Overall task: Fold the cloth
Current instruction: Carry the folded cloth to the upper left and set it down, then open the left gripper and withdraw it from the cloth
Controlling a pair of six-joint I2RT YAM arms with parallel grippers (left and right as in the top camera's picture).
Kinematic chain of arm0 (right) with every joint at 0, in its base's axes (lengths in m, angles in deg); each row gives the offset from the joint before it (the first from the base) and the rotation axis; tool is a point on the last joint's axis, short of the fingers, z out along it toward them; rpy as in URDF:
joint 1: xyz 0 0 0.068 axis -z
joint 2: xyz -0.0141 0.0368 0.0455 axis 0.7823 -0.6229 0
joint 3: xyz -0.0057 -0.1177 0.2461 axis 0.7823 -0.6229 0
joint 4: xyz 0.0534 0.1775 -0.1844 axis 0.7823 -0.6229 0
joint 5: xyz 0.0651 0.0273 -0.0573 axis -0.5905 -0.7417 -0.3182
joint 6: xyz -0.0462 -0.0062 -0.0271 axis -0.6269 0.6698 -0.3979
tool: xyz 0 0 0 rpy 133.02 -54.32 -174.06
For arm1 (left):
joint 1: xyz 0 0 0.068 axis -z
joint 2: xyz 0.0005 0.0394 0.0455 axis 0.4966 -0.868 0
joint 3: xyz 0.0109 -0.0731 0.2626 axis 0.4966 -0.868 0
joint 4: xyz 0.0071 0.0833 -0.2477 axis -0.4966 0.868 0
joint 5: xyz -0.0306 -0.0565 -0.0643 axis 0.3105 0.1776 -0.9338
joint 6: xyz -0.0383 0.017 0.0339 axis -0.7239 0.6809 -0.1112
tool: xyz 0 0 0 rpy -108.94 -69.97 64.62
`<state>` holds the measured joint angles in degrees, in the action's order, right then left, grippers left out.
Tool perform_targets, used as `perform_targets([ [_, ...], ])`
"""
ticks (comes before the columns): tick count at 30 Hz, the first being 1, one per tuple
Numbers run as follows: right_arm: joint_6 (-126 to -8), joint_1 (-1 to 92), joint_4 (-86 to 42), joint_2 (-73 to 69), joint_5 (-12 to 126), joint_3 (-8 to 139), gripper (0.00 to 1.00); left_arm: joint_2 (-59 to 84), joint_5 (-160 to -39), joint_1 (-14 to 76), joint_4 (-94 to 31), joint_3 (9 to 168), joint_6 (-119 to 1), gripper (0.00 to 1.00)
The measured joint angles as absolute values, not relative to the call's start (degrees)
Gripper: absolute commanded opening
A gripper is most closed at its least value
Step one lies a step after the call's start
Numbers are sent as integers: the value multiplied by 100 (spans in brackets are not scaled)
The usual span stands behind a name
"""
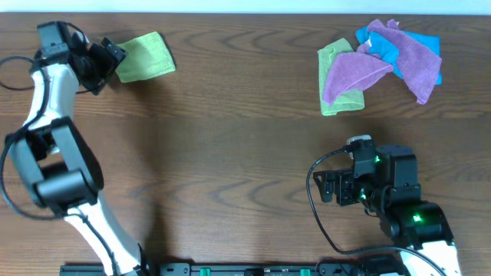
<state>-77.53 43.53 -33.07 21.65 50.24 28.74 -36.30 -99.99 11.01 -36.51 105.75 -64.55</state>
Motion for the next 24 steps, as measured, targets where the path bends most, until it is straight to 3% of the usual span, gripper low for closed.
perform_targets([
  [14,-7753,4353,-3307,2165,5022,2874,99,-1694,-9739,1101,-2187,10577,-5804,95],
  [24,-7753,4353,-3307,2165,5022,2874,99,-564,-10030,1103,-1964,10577,-5714,95],
])
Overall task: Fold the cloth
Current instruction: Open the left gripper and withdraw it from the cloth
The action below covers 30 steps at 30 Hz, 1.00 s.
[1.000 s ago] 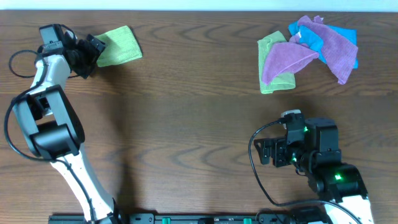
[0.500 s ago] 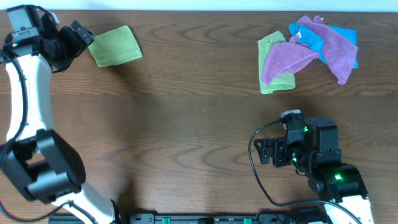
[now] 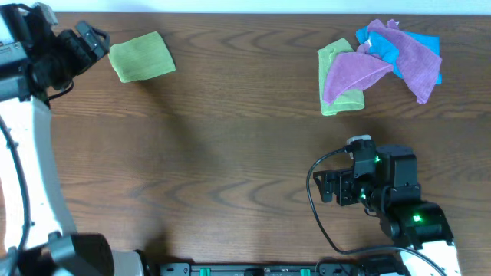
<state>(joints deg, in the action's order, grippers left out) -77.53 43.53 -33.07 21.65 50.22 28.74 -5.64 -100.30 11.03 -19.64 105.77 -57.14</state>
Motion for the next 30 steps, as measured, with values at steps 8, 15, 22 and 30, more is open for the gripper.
perform_targets([
  [8,-7753,4353,-3307,2165,5024,2874,99,-135,-10115,1142,-303,10586,-5087,95],
  [15,-7753,4353,-3307,2165,5024,2869,99,55,-10130,1263,956,10575,-4143,95],
  [22,-7751,4353,-3307,2165,5022,2860,99,971,-10145,1313,416,9098,-3694,95],
  [30,-7749,4353,-3300,2165,5024,2856,99,2455,-10097,1477,-1087,6757,-3598,95],
])
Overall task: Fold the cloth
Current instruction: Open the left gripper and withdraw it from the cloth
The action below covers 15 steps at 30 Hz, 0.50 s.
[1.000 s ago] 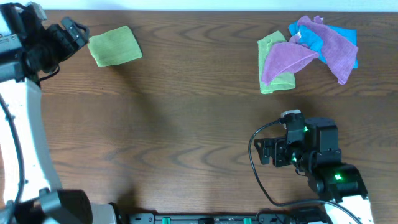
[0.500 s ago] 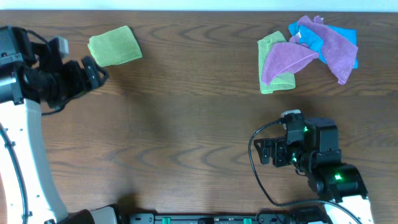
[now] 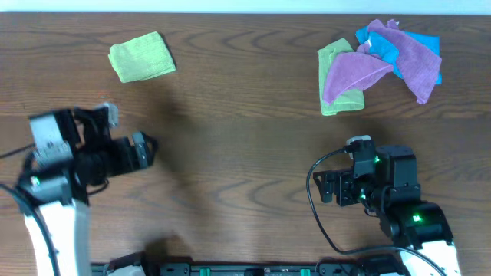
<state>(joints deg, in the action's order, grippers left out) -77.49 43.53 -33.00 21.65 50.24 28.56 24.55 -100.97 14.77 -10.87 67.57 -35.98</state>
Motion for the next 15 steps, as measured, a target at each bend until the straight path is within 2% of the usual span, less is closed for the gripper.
perform_targets([
  [6,-7734,4353,-3309,2165,5022,2852,99,3777,-9879,1851,-1911,5286,-3594,95],
  [15,-7732,4353,-3307,2169,5024,2852,99,5405,-9380,2026,-2235,3872,-3592,95],
])
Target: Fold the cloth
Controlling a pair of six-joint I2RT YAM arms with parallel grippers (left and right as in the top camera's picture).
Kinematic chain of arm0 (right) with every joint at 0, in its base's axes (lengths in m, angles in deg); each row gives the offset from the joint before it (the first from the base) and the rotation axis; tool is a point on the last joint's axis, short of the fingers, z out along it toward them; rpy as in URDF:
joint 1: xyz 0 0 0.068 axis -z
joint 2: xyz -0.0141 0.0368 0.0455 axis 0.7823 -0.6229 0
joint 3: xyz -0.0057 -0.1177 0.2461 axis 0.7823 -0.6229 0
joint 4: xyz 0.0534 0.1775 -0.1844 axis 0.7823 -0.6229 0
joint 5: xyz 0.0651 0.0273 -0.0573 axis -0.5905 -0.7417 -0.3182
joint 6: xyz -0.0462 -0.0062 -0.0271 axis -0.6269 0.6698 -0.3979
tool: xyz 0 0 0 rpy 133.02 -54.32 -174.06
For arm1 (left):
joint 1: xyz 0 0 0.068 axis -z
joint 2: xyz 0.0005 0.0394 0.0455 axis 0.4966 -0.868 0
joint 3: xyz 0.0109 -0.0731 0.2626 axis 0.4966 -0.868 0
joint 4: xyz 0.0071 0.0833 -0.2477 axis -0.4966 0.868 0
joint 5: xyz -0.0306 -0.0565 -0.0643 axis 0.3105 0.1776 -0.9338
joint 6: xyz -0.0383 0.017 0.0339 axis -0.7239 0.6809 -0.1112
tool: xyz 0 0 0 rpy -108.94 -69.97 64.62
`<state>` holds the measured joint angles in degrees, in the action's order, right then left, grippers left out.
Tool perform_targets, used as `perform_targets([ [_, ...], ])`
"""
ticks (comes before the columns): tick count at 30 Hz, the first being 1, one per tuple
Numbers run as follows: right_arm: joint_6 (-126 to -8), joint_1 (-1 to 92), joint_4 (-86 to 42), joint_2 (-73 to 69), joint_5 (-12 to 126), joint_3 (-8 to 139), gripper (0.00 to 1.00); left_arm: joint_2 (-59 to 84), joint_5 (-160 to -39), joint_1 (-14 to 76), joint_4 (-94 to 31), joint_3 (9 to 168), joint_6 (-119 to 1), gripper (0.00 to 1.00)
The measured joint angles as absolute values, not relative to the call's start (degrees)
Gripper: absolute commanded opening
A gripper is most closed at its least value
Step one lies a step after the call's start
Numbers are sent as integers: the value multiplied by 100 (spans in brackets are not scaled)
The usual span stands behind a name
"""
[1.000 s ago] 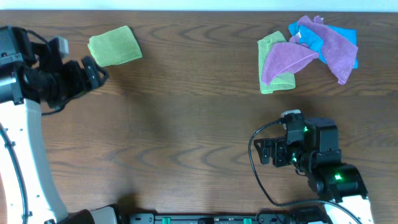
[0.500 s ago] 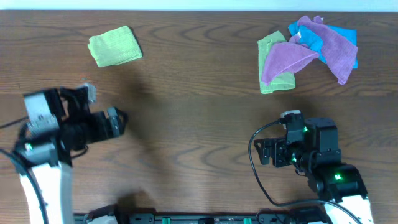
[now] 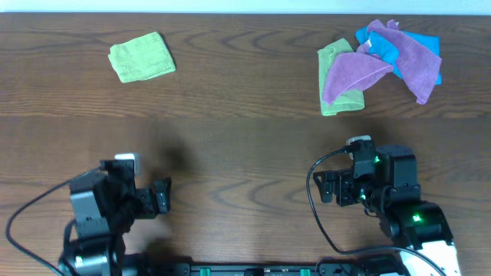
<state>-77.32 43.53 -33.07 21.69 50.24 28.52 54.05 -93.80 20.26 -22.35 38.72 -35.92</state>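
Observation:
A folded green cloth (image 3: pixel 142 57) lies flat at the far left of the table, a neat small rectangle. My left gripper (image 3: pixel 163 196) is low at the near left, far from that cloth, its fingers apart and holding nothing. At the near right my right gripper (image 3: pixel 325 188) points left, fingers apart and empty. A heap of cloths (image 3: pixel 380 65) sits at the far right: a light green one, a purple one over it, and blue and purple ones behind.
The dark wooden table (image 3: pixel 245 138) runs the full width of the view. A black cable (image 3: pixel 313 207) loops beside the right arm. A black rail (image 3: pixel 245 268) runs along the near edge.
My left arm has drawn back toward the near edge, from the middle left of the table to the near left. The folded green cloth, the heap and the right arm are unchanged.
My left gripper was first at the left edge of the folded green cloth at the far left. Then it stood just left of the cloth, apart from it. After that it was at the middle left, and now sits at the near left. The right arm never moved.

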Motion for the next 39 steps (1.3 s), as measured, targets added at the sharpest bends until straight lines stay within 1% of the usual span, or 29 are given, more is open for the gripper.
perform_targets([
  [8,-7729,4353,-3305,2167,5024,2852,99,6671,-9066,2133,-2438,2914,-3572,95],
  [15,-7732,4353,-3307,2167,5024,2852,99,7340,-8790,2168,-2418,2490,-3506,95],
  [31,-7729,4353,-3302,2167,5024,2852,99,7996,-8539,2432,-2412,1926,-3126,95],
  [39,-7729,4353,-3307,2167,5024,2852,99,8216,-8375,2568,-2401,1926,-2860,95],
])
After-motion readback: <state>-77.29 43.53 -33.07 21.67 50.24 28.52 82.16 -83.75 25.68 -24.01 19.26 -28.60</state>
